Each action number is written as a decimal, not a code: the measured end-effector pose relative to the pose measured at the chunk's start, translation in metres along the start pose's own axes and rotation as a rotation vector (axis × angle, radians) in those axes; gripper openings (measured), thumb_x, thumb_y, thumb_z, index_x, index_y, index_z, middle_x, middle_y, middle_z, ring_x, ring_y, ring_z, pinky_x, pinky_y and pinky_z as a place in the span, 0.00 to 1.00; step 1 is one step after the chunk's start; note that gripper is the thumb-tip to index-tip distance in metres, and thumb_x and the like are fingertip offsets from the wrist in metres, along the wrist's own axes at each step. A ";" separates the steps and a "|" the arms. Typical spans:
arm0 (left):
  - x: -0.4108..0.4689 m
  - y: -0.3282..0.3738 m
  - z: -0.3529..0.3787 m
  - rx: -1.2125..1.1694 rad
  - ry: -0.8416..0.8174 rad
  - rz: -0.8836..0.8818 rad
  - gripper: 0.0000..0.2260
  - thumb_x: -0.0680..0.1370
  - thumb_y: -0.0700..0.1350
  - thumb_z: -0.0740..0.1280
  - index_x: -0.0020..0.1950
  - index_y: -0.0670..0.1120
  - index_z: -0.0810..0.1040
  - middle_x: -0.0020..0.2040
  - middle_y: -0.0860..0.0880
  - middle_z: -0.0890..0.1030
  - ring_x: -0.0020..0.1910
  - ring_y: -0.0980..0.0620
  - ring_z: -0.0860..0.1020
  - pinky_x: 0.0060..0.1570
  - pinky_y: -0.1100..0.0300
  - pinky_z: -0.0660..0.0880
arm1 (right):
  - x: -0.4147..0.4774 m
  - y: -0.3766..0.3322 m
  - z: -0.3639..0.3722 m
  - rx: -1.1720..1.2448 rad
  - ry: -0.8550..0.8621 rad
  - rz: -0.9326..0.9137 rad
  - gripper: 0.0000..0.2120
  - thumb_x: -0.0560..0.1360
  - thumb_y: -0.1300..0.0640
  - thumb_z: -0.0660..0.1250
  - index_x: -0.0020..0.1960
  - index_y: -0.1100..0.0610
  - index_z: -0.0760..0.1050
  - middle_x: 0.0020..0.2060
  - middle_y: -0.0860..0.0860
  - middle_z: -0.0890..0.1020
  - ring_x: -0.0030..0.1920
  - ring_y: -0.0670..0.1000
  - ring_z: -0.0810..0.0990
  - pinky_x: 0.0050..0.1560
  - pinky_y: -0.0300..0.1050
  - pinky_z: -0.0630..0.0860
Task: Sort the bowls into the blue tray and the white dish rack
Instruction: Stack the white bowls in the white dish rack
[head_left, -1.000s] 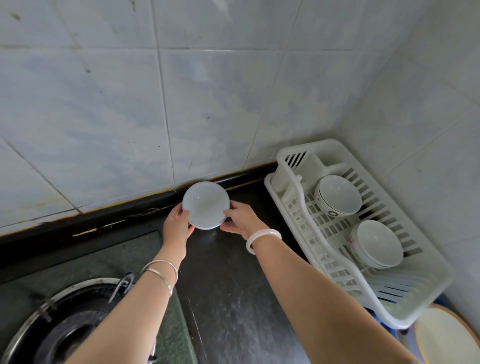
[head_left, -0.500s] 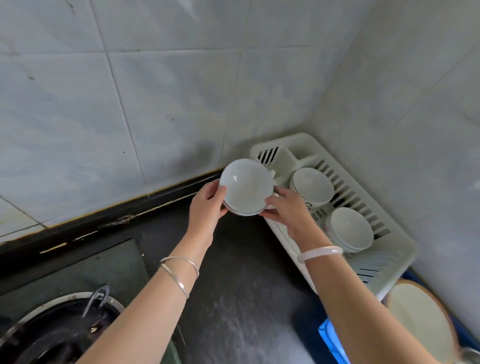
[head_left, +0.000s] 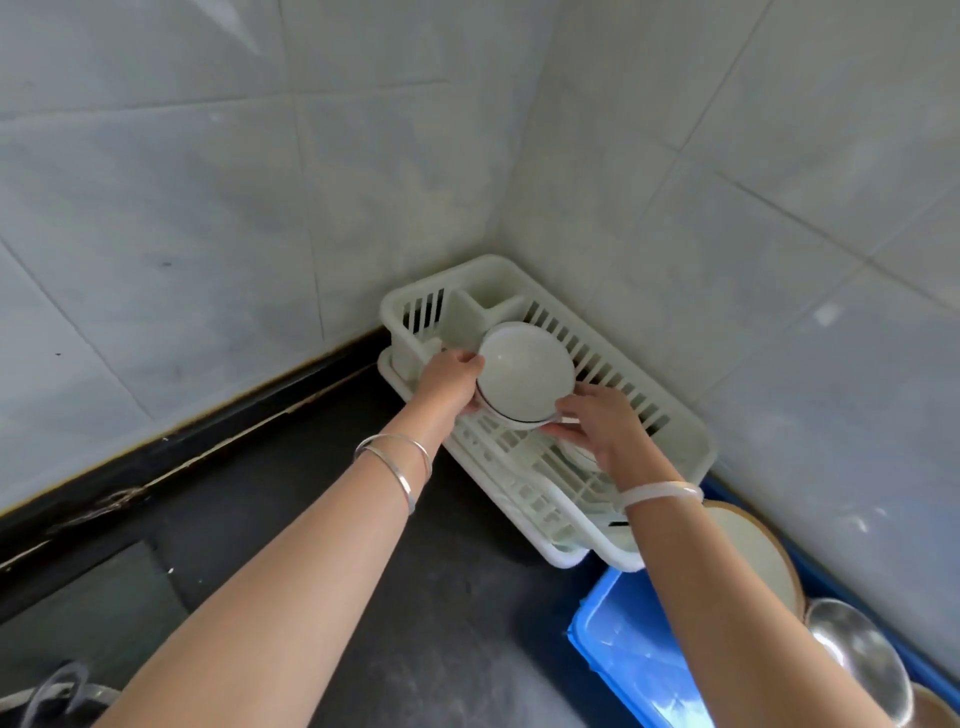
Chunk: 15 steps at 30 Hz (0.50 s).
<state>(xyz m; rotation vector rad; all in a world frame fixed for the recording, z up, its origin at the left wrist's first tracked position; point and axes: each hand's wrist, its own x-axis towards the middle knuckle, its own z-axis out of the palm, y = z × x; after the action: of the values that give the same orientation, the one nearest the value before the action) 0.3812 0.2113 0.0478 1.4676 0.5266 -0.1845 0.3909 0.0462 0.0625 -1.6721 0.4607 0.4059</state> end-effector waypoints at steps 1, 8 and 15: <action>0.004 0.001 0.004 0.013 -0.017 -0.031 0.14 0.80 0.42 0.58 0.65 0.42 0.72 0.54 0.42 0.75 0.53 0.41 0.76 0.50 0.51 0.77 | 0.003 0.004 -0.002 0.016 0.011 0.021 0.17 0.75 0.71 0.62 0.63 0.64 0.72 0.59 0.61 0.77 0.50 0.57 0.81 0.48 0.47 0.80; 0.034 -0.004 0.022 0.328 -0.055 -0.102 0.10 0.78 0.35 0.55 0.50 0.38 0.76 0.56 0.36 0.78 0.57 0.37 0.77 0.58 0.44 0.75 | 0.015 0.031 -0.010 0.020 0.056 0.119 0.05 0.74 0.72 0.65 0.45 0.64 0.74 0.44 0.61 0.80 0.41 0.59 0.82 0.40 0.45 0.83; 0.054 -0.020 0.034 0.486 -0.078 -0.138 0.12 0.77 0.36 0.57 0.55 0.35 0.76 0.57 0.35 0.79 0.57 0.37 0.77 0.59 0.44 0.75 | 0.022 0.053 -0.013 -0.011 0.048 0.181 0.04 0.73 0.69 0.67 0.48 0.67 0.74 0.44 0.64 0.82 0.35 0.55 0.83 0.42 0.43 0.82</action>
<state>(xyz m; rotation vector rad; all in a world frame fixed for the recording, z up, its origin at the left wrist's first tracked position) 0.4271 0.1864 0.0064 1.8862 0.5425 -0.5044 0.3830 0.0249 0.0084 -1.6595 0.6496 0.5023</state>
